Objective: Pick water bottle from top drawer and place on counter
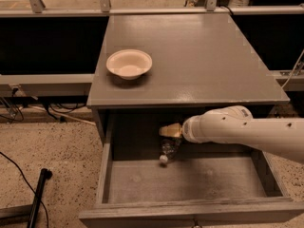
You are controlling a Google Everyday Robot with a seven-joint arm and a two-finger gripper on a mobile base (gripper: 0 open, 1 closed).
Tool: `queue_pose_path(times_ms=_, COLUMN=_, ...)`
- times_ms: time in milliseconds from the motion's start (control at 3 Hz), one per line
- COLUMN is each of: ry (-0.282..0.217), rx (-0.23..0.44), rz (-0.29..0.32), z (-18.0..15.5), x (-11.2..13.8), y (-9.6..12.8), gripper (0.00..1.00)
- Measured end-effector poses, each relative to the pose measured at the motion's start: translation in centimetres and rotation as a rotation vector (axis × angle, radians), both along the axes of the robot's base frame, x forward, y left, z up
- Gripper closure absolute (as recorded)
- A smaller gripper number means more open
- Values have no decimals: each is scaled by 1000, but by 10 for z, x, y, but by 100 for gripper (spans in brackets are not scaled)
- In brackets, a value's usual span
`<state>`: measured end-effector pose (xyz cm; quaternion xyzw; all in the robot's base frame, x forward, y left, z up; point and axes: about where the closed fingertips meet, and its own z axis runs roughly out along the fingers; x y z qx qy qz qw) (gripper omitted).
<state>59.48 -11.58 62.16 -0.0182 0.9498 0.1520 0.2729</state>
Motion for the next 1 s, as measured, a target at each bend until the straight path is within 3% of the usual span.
queue_pose_path(times_ms=333, ry=17, rx=6, rz=20, z=-6, x=-2, y=9, gripper=24)
queue_pose_path(times_ms=1000, ry=77, rx=3, rz=58, z=-12, x=-30, y=12, gripper=70)
